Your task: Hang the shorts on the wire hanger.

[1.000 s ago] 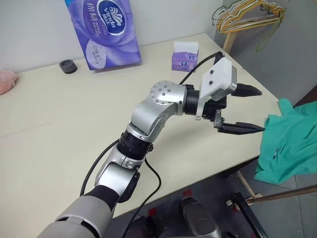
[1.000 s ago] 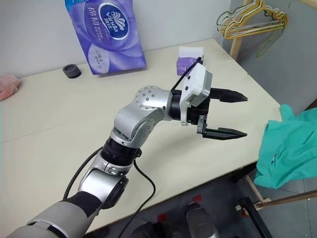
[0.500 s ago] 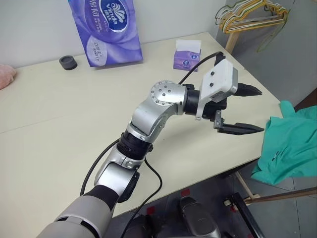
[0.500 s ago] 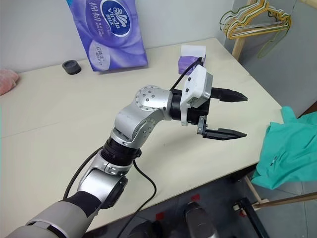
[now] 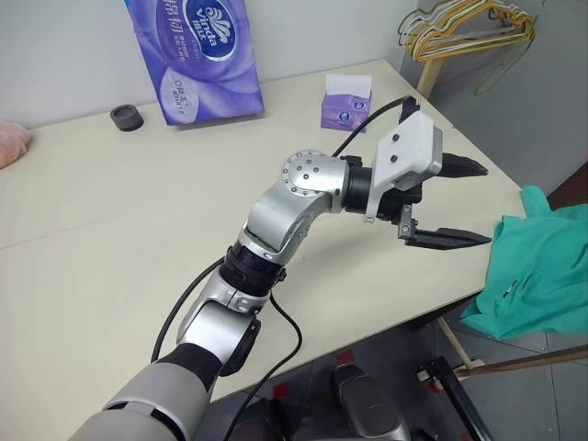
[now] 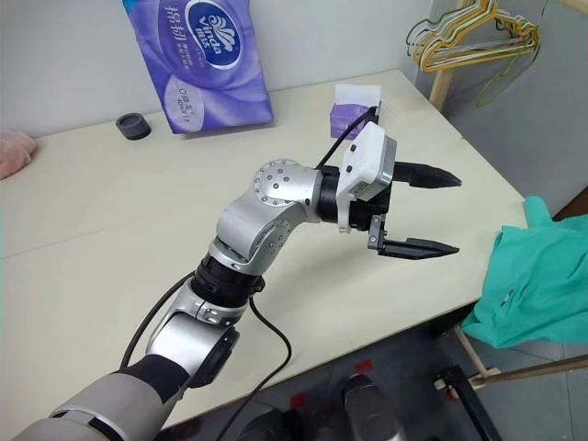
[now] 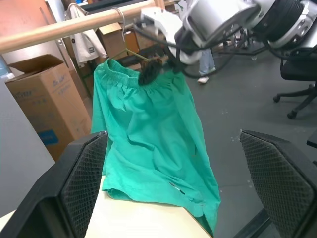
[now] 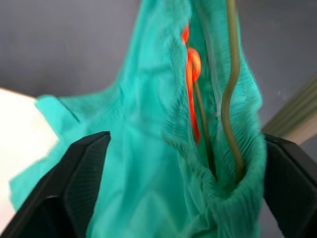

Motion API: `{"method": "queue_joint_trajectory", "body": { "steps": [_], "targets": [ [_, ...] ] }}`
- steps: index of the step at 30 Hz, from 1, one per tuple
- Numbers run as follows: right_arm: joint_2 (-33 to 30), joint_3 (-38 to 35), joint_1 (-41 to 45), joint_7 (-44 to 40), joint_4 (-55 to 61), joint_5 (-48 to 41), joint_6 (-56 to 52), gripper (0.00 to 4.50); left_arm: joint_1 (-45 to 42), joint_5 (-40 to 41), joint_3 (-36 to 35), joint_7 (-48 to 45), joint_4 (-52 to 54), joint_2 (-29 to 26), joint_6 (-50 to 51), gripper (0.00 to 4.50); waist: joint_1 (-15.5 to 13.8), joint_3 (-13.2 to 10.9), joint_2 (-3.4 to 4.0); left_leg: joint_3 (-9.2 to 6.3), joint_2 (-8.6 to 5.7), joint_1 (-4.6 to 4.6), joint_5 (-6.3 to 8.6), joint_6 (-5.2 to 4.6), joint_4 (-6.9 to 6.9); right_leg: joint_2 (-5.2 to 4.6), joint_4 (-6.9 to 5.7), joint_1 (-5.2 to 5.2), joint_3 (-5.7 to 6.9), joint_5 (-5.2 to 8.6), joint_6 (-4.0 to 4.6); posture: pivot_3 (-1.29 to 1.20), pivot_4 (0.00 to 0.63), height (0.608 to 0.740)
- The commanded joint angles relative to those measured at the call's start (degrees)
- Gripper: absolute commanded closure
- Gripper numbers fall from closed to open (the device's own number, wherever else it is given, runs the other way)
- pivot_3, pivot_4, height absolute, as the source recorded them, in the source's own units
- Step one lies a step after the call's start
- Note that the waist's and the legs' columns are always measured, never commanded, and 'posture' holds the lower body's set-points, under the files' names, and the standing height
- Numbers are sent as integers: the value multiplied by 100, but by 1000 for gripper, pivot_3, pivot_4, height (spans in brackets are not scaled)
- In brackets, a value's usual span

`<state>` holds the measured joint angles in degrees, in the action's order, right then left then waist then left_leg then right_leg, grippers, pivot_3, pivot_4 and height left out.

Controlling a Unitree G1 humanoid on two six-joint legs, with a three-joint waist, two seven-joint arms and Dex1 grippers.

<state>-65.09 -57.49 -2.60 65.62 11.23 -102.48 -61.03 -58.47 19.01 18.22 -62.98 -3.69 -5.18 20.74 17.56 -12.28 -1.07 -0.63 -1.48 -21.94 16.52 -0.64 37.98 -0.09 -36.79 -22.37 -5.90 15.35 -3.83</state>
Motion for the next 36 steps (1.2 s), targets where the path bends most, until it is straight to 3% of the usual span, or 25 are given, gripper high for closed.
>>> {"method": "queue_joint_trajectory", "body": {
  "steps": [1,7,12,16,20,25,27,29,31,34,36],
  "targets": [
    [-346,-243,-106,666,514,-12,222,71,-113,-8,8,-15,44,68,-170,0,-4,2,4,-1,0,-1,0,0,0,0,1,0,0,0,0,-431,186,740],
    [-830,22,206,915,1050,350,538,71,-131,-47,1,-27,-80,100,-279,0,8,4,7,4,-1,-3,0,0,1,-1,0,-4,-4,0,0,-428,177,740],
    [-1460,147,663,195,1058,1509,432,71,-130,-96,-34,-50,-204,26,-341,0,-3,11,18,10,-2,-3,0,0,2,-1,-3,-8,-6,0,0,-418,171,740],
    [-1344,185,801,269,988,1837,122,71,-96,-104,-28,-41,-164,8,-323,0,-15,15,10,1,2,-13,-1,1,2,-1,-3,-18,-5,0,0,-414,168,740],
    [-1393,708,986,-498,1342,2478,129,71,-61,-129,-18,-2,-151,-8,-301,0,-28,24,28,14,-1,-79,-5,7,16,-5,-21,-83,-11,-3,-4,-407,166,740],
    [-485,1671,1374,-1467,1851,2157,522,71,80,-178,-115,152,-127,-172,-157,0,-26,31,37,15,4,-83,-6,7,20,-1,-29,-93,-14,-11,-16,-393,165,740],
    [110,2317,1417,-2220,2064,2390,815,71,276,-391,-268,491,-200,-437,-76,0,-14,53,31,12,5,-83,-6,6,25,-1,-30,-92,-15,-14,-19,-350,154,740],
    [324,2575,1450,-2630,2126,2702,880,71,368,-457,-320,671,-211,-554,-22,0,-18,63,63,16,7,-81,-6,5,28,1,-37,-93,-19,-17,-21,-336,152,740],
    [441,3091,1481,-3296,2059,3447,1158,71,571,-591,-484,1118,-204,-679,115,0,-111,74,101,12,1,-84,-6,4,44,-5,-47,-96,-15,-17,-21,-284,139,740],
    [874,4475,1733,-4677,1636,5195,2370,71,1223,-950,-1015,2328,-63,-893,461,0,-204,100,93,-1,5,-89,-5,4,86,-5,-72,-110,-3,-24,-27,-225,129,740],
    [1205,4964,1863,-5269,1321,5963,3007,71,1482,-1047,-1264,2899,19,-865,597,0,-297,111,82,-2,5,-78,-5,4,94,-6,-94,-109,-3,-29,-29,-190,123,740]
  ]
}}
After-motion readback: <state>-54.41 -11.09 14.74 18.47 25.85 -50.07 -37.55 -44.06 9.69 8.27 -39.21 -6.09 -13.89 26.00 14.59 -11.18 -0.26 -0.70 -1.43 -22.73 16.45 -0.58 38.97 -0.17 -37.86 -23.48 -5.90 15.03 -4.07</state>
